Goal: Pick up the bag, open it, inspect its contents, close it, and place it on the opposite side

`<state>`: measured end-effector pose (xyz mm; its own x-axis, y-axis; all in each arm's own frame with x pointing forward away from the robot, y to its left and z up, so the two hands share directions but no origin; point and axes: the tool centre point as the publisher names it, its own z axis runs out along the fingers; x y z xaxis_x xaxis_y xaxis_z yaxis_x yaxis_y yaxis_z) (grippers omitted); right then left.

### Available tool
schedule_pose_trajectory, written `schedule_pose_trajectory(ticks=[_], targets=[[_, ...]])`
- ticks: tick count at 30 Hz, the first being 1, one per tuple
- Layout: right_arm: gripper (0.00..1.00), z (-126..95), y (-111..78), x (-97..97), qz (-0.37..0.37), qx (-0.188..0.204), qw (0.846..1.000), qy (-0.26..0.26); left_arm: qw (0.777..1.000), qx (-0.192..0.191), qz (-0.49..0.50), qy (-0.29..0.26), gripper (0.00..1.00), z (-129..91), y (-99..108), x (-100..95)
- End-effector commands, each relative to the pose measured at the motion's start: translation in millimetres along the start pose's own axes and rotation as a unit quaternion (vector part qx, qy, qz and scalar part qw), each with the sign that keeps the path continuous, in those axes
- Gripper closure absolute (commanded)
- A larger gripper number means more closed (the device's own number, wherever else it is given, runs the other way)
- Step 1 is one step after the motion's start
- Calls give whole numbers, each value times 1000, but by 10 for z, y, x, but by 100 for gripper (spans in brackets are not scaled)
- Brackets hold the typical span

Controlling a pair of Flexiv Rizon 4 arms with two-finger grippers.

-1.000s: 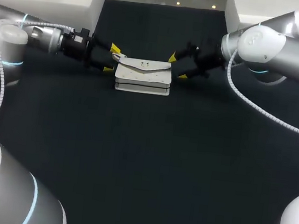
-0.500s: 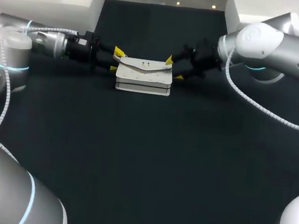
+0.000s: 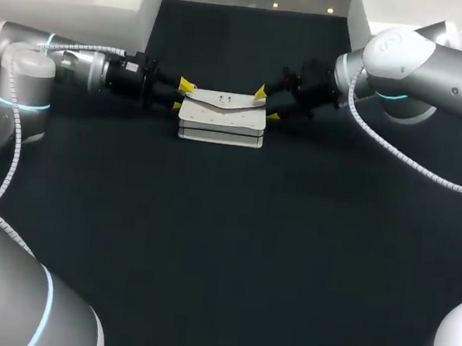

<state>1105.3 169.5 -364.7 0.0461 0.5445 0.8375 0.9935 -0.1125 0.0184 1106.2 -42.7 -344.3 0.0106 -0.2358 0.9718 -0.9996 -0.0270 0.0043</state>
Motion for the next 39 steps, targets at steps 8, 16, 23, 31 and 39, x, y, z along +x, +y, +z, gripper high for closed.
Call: schedule_pose_trajectory(ticks=[8, 16, 23, 31, 39], targets=[[46, 138, 113, -28, 4, 20, 1000, -2, 1000, 3, -20, -5, 54, 8, -164, -136], [74, 135, 109, -55, 11, 18, 1000, 1, 1000, 4, -16, -6, 100, 15, -153, -113], [100, 134, 95, -79, 17, 15, 1000, 3, 1000, 1, -16, -10, 100, 30, -135, -136], [35, 107, 78, -79, 21, 11, 1000, 10, 1000, 1, -8, -13, 98, 11, -91, -93], [100, 121, 53, -75, 23, 12, 1000, 13, 1000, 0, -16, -17, 100, 40, -107, -162]])
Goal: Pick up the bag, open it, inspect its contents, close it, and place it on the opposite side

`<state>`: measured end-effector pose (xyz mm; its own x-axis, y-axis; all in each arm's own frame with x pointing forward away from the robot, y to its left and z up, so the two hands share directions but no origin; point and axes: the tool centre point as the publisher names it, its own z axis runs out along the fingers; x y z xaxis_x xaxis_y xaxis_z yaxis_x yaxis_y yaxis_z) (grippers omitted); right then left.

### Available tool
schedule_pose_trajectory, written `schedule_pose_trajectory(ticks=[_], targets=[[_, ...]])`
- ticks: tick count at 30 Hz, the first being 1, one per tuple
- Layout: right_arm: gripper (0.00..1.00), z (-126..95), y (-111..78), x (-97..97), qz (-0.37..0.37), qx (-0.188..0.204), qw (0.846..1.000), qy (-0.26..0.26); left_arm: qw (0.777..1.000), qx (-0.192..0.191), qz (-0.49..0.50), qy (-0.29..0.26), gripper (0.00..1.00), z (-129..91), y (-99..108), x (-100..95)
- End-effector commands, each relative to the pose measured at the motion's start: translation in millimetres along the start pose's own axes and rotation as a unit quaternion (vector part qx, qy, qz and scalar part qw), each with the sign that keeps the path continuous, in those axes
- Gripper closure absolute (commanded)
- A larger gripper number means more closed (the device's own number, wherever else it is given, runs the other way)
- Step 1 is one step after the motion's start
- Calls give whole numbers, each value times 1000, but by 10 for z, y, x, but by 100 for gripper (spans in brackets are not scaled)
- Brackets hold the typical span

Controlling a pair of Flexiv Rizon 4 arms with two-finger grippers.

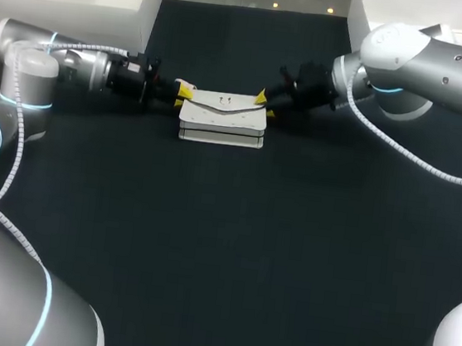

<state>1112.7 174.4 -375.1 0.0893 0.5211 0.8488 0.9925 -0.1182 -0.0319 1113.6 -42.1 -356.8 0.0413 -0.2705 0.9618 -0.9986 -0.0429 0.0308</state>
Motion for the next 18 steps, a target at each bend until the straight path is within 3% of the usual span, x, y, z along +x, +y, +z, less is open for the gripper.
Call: schedule_pose_trajectory(ticks=[1, 4, 6, 7, 8, 9, 18], targets=[[100, 17, -16, -21, 1, 1, 1000, 2, 1000, -4, -1, 1, 100, 14, -29, -39], [100, 8, -33, -27, 3, 2, 1000, 4, 1000, -2, 3, -2, 99, -17, -2, -15], [100, -16, -47, -20, 3, 0, 1000, 5, 1000, 2, 8, -3, 36, -48, 21, 15], [87, -31, -53, -15, 3, 0, 1000, 5, 1000, 3, 12, -3, 7, -67, 38, 36], [53, -51, -60, -8, 2, -3, 1000, 3, 1000, 7, 18, -5, 0, -85, 58, 61], [0, -74, -67, -3, 2, -4, 1000, 1, 1000, 9, 23, -6, 0, -105, 82, 90], [0, -355, -145, 10, -7, -22, 998, -52, 998, 12, 56, -24, 0, -256, 337, 275]])
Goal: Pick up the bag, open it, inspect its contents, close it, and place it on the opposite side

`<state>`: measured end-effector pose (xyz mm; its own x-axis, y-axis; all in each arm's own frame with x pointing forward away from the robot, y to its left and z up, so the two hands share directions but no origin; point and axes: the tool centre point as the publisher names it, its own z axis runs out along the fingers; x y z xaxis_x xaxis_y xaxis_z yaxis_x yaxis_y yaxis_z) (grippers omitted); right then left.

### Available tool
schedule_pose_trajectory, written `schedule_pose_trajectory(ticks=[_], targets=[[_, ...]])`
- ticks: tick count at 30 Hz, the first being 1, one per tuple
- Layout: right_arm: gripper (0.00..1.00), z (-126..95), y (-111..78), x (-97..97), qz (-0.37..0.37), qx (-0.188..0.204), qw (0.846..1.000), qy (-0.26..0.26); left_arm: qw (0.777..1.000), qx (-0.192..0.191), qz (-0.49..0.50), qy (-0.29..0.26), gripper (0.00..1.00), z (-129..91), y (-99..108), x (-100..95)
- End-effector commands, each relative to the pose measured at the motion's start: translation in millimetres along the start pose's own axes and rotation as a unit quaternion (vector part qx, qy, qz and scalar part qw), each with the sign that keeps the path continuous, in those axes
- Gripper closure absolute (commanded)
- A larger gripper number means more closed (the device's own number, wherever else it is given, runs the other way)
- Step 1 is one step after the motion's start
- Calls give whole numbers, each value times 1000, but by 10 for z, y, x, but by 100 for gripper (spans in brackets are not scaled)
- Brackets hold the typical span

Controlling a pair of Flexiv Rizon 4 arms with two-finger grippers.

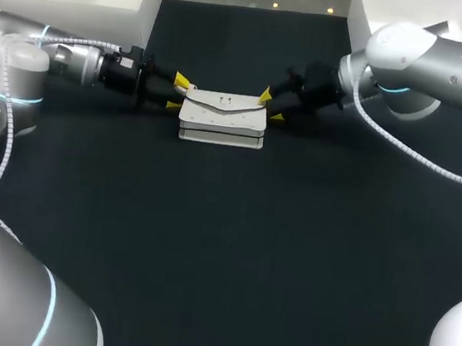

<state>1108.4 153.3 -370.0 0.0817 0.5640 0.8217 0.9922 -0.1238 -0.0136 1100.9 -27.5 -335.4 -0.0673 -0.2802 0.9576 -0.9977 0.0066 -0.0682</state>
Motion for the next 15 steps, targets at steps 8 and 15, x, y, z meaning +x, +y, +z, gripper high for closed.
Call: schedule_pose_trajectory(ticks=[8, 15], targets=[[0, -411, -172, -14, -12, -31, 997, -76, 999, 7, -7, -40, 28, -49, 342, 90], [0, -582, -145, -92, -17, -35, 995, -94, 998, 4, -21, -53, 54, -26, 408, 37]])
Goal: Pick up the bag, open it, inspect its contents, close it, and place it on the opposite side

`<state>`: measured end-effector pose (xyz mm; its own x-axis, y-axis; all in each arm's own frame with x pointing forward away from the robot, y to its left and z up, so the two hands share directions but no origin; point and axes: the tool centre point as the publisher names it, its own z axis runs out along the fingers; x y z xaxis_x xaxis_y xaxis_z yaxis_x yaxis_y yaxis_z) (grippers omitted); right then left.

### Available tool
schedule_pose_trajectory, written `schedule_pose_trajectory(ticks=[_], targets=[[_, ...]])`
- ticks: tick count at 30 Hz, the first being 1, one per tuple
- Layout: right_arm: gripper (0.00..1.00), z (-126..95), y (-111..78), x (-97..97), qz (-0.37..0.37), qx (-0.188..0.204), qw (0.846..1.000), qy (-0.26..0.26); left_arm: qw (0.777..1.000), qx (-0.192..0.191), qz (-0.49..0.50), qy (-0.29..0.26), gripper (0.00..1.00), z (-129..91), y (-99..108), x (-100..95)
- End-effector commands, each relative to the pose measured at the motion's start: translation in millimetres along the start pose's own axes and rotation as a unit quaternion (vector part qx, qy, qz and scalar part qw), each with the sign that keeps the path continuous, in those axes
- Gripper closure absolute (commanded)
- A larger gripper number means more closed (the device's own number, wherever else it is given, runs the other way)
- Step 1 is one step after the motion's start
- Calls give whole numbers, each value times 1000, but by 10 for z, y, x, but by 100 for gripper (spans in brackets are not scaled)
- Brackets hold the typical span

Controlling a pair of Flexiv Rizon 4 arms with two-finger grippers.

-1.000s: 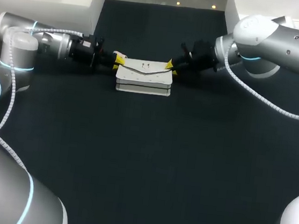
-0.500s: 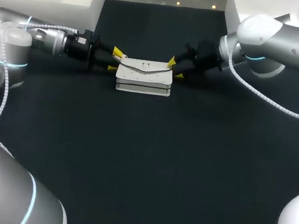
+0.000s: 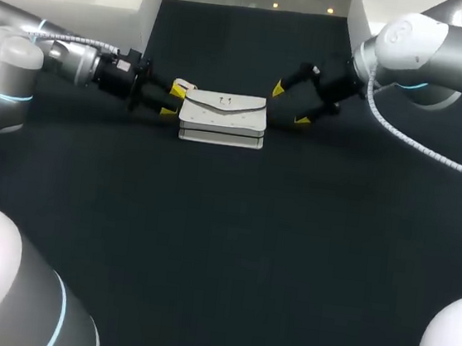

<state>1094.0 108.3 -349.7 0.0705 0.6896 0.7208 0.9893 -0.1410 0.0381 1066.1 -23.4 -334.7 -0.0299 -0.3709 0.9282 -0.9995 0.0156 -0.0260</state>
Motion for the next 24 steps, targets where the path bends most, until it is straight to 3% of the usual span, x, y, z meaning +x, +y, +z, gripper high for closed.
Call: schedule_pose_trajectory(ticks=[1, 8, 17, 20, 24], targets=[[0, -106, -45, -23, -2, -12, 1000, -15, 1000, 14, -5, -7, 55, 29, 66, 12], [0, -194, -10, -112, -13, -10, 999, -30, 1000, 12, -21, -16, 58, 92, 35, -76], [0, -222, 11, -132, -41, 3, 998, -55, 999, 9, -30, -28, 79, 164, -32, -122], [0, -227, 10, -139, -46, 4, 997, -58, 999, 8, -31, -30, 80, 185, -52, -135], [0, -247, 7, -157, -53, 8, 996, -68, 999, 6, -34, -32, 100, 211, -76, -157]])
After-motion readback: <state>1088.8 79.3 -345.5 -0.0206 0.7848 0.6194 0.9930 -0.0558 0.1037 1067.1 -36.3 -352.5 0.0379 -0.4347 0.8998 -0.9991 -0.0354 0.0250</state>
